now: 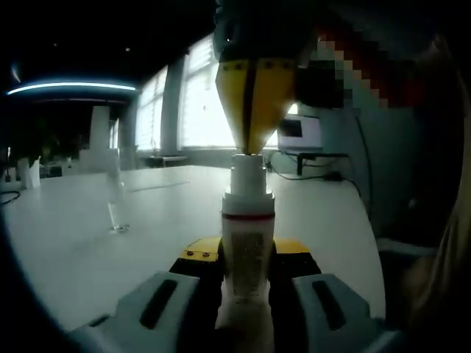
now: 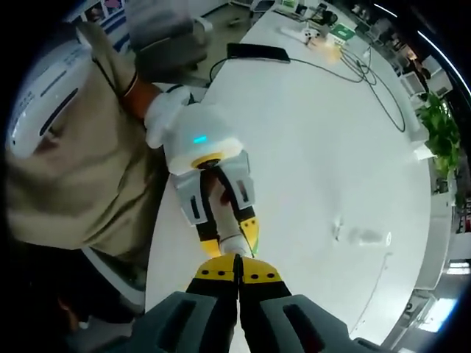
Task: Clamp pump bottle remove cover press pump head put on cover
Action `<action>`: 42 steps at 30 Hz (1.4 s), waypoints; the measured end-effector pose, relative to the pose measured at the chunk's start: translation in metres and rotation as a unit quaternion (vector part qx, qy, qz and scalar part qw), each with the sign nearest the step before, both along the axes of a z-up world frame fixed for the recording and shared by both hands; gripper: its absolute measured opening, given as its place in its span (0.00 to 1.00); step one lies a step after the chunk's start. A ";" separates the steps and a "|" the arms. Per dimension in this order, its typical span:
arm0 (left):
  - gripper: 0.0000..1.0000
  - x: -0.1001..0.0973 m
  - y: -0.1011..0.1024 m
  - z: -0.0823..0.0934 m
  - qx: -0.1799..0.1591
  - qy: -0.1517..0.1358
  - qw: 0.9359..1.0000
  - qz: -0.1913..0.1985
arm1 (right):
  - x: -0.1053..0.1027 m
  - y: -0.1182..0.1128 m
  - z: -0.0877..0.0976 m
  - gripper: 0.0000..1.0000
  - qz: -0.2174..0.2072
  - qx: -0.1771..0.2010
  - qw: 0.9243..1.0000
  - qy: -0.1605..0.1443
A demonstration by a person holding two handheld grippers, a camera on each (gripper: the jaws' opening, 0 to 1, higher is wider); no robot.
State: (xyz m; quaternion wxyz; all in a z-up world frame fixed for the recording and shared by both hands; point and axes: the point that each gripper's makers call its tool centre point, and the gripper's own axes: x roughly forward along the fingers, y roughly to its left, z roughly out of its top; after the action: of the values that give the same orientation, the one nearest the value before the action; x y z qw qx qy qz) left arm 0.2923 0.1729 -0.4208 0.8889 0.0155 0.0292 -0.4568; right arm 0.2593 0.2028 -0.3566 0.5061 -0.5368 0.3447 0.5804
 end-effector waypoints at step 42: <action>0.14 -0.012 -0.008 0.003 0.001 -0.002 1.000 -0.002 | 0.000 0.001 0.003 0.00 0.006 -0.009 1.000 -0.010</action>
State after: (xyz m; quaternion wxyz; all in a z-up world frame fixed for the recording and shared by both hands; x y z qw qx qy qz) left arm 0.2802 0.1647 -0.4178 0.8881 0.0173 0.0279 -0.4584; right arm 0.2593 0.2038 -0.3535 0.5012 -0.5495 0.3413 0.5749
